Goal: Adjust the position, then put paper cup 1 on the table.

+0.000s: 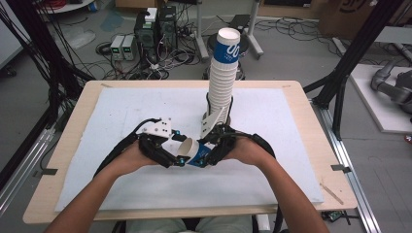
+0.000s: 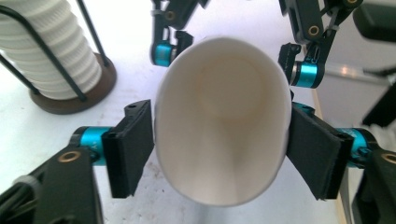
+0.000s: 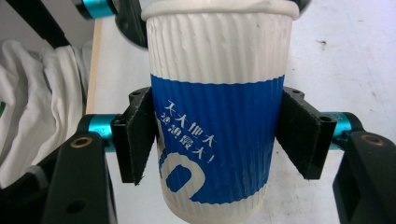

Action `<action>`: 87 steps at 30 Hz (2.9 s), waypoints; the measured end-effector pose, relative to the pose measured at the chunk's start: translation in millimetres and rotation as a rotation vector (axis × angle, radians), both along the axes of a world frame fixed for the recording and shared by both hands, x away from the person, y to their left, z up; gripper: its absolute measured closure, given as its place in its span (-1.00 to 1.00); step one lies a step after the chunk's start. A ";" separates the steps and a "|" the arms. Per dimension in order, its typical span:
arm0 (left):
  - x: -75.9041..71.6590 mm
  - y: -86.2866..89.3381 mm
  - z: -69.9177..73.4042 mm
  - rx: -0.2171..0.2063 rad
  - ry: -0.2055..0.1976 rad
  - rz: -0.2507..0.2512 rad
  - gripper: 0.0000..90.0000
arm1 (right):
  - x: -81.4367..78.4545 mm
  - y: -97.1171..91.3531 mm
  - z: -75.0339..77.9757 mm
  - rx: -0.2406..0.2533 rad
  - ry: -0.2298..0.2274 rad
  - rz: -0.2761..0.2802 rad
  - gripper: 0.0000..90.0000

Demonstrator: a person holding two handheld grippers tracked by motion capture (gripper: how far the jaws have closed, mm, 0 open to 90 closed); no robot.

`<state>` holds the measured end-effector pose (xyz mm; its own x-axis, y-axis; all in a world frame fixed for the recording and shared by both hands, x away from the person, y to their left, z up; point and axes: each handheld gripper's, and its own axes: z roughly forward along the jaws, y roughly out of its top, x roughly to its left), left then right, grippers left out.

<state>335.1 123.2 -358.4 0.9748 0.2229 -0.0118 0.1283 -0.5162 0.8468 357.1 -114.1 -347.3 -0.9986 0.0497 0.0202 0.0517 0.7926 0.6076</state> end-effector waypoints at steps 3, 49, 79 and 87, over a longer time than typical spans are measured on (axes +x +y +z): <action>-0.6 9.8 -6.5 -0.076 0.014 0.029 -0.54 | 2.5 -12.7 -0.3 0.062 0.016 -0.027 -0.26; -7.3 86.9 -46.4 -0.514 -0.164 0.465 -0.66 | -28.0 -155.3 -36.2 0.620 -0.242 -0.617 -0.29; -6.4 99.9 -50.4 -0.510 -0.187 0.513 -0.64 | -27.4 -194.9 -37.4 0.688 -0.322 -0.832 -0.29; -6.8 98.3 -51.0 -0.488 -0.186 0.507 -0.64 | -8.2 -198.3 -51.8 0.635 -0.302 -0.906 -0.28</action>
<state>328.3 221.4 -409.4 0.7487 0.6593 -0.0692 0.0827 0.0106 0.9965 348.9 -312.4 -399.1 -0.5696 0.8194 0.0644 0.2307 0.0842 0.9694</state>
